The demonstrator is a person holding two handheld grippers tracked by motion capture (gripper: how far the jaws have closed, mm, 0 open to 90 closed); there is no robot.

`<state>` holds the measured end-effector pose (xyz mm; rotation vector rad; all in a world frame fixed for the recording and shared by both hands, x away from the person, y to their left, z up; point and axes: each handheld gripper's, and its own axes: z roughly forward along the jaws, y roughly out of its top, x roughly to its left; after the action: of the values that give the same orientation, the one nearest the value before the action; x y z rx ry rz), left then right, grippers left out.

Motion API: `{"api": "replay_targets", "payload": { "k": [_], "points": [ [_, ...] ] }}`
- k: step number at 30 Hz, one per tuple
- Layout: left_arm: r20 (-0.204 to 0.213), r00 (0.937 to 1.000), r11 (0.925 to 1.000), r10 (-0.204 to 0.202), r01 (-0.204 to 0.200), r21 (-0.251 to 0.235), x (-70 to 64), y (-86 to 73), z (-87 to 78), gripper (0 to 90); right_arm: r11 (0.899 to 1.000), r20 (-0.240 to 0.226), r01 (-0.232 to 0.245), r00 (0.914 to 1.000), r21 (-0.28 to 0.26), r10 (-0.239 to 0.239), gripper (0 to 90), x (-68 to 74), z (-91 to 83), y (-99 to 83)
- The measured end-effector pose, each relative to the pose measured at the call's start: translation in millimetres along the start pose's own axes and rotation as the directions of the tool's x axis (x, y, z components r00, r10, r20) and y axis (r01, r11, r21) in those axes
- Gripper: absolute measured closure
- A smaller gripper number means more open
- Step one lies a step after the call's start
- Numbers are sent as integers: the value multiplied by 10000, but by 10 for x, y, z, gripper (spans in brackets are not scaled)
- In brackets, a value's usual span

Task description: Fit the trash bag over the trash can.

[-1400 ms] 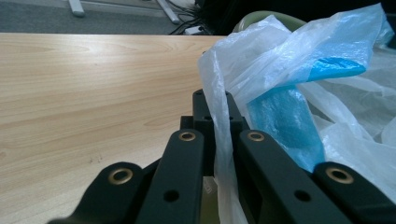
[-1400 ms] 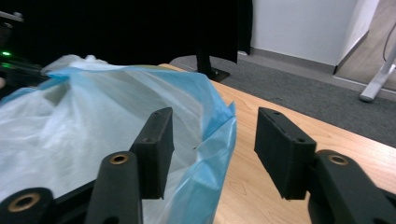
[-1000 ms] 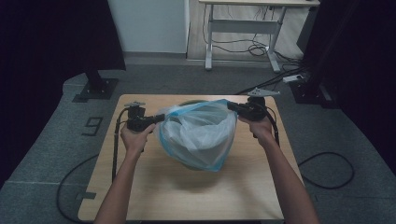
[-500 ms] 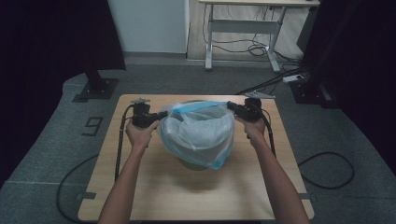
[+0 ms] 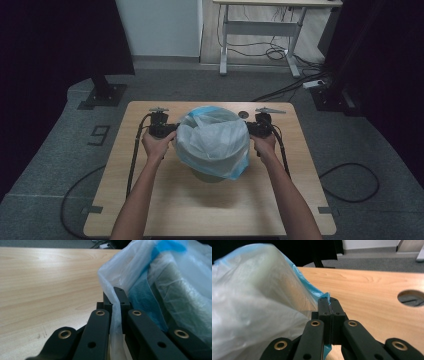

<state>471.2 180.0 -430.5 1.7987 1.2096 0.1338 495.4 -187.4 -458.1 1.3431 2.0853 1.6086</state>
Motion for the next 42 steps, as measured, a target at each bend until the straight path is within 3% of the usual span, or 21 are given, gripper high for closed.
{"api": "replay_targets", "payload": {
  "k": [3, 9, 12, 15, 18, 20, 24, 26, 29, 32, 35, 38, 42],
  "points": [
    [-130, 9999, 9996, -30, 34, 286, 15, -23, 13, 895, 9988, 281, -76, 9996, 477, 62, 884, -27, 23, -57],
    [-103, 9999, 9989, -120, 125, 451, 73, -135, 3, 895, 9969, 513, -169, 9986, 773, 129, 884, -122, -10, -223],
    [0, 9999, 9993, -131, 131, 356, 79, -154, -18, 894, 9979, 612, -260, 9979, 593, 224, 874, -167, -67, -267],
    [13, 10000, 9997, -53, 52, 218, 57, -143, -50, 894, 9997, 1099, -249, 9936, -15, 249, 730, -189, -209, -211],
    [-11, 10000, 9999, 11, -11, 142, 55, -136, -85, 894, 9971, 1558, -19, 9877, -766, 139, 680, -201, -476, -104],
    [-20, 10000, 10000, -8, 8, 79, 60, -137, -111, 894, 9955, 1545, 257, 9879, -913, -114, 649, -185, -628, -65],
    [13, 10000, 10000, -16, 16, -1, 65, -143, -142, 894, 9908, 838, 907, 9931, -1001, -825, 564, -68, -973, -88],
    [8, 10000, 10000, 1, -1, -25, 57, -142, -143, 894, 9867, 478, 1331, 9905, -930, -1292, 517, 28, -1109, -133],
    [12, 10000, 10000, 61, -61, -22, 37, -144, -134, 894, 9851, -179, 1481, 9885, -875, -1502, 437, 171, -1256, -200],
    [51, 10000, 10000, 75, -74, -58, 15, -143, -132, 894, 9822, -798, 1727, 9807, -733, -1784, 379, 365, -1358, -303],
    [57, 9999, 9999, 116, -115, -123, 3, -141, -148, 893, 9768, -1174, 2043, 9705, -647, -2108, 327, 517, -1394, -399],
    [45, 9999, 9999, 95, -94, -132, 4, -140, -154, 894, 9808, -1401, 1921, 9707, -338, -1950, 267, 644, -1345, -529],
    [53, 9999, 9998, 125, -125, -150, -6, -139, -166, 894, 9826, -1350, 1855, 9734, -79, -1849, 226, 768, -1237, -683]
  ]
}}
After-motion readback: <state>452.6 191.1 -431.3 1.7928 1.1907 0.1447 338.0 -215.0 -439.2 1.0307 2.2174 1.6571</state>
